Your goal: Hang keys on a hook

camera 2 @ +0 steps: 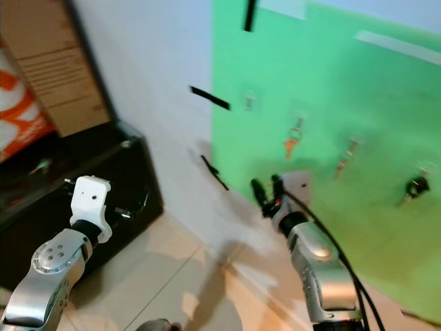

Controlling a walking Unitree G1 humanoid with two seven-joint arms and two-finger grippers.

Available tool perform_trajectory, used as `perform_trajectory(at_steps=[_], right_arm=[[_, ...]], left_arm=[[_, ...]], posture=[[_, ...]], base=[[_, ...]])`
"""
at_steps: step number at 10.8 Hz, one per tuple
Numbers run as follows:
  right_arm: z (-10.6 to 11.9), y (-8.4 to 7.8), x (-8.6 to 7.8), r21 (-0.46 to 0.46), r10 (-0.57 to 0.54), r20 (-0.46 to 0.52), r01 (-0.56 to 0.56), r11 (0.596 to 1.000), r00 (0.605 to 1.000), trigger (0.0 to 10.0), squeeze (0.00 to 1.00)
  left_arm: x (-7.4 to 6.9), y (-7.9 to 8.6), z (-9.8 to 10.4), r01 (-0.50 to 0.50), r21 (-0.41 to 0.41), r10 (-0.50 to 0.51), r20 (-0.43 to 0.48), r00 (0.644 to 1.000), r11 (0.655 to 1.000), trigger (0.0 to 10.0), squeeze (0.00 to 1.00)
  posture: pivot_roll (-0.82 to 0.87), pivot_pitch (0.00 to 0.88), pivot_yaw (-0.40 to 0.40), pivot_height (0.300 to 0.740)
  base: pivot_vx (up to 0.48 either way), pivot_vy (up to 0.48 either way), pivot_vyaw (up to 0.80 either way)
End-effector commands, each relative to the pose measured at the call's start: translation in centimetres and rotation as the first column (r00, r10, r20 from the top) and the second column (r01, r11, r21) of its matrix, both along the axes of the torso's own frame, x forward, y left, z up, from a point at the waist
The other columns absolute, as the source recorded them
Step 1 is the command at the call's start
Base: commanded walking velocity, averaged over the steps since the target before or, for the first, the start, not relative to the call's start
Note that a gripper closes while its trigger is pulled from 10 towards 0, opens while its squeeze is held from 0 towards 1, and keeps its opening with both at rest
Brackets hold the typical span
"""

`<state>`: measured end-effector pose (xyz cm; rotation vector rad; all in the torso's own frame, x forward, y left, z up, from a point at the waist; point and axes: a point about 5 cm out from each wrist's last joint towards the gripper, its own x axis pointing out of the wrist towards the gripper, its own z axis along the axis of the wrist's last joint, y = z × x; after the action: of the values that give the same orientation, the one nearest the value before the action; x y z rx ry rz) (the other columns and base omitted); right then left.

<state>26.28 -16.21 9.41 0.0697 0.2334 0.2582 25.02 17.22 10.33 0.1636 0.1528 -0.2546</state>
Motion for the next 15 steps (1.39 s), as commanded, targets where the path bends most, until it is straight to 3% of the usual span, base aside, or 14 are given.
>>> perform_trajectory(at_steps=[1, 3, 15], right_arm=[[-0.26, -0.19, -0.06, -0.006, -0.01, -0.019, 0.01, 1.0, 1.0, 10.0, 1.0], [-0.42, -0.09, 0.01, 0.009, 0.007, -0.033, -0.006, 1.0, 0.999, 10.0, 1.0], [-0.27, 0.56, 0.39, 0.014, 0.045, -0.015, -0.044, 0.999, 0.999, 10.0, 1.0]], left_arm=[[0.17, 0.23, 0.27, -0.016, 0.009, 0.016, 0.02, 1.0, 1.0, 10.0, 0.0], [0.28, 0.04, 0.37, -0.019, 0.009, 0.018, 0.033, 0.999, 1.0, 10.0, 0.0], [0.54, 0.3, 0.66, -0.04, 0.007, 0.039, 0.046, 0.998, 0.999, 10.0, 0.0]], posture=[[0.02, 0.0, 0.018, 0.74], [0.02, 0.0, 0.014, 0.74], [0.04, 0.0, 0.007, 0.74]], base=[[0.0, 0.0, 0.78], [0.0, 0.0, 0.78], [0.289, 0.0, 0.78]])
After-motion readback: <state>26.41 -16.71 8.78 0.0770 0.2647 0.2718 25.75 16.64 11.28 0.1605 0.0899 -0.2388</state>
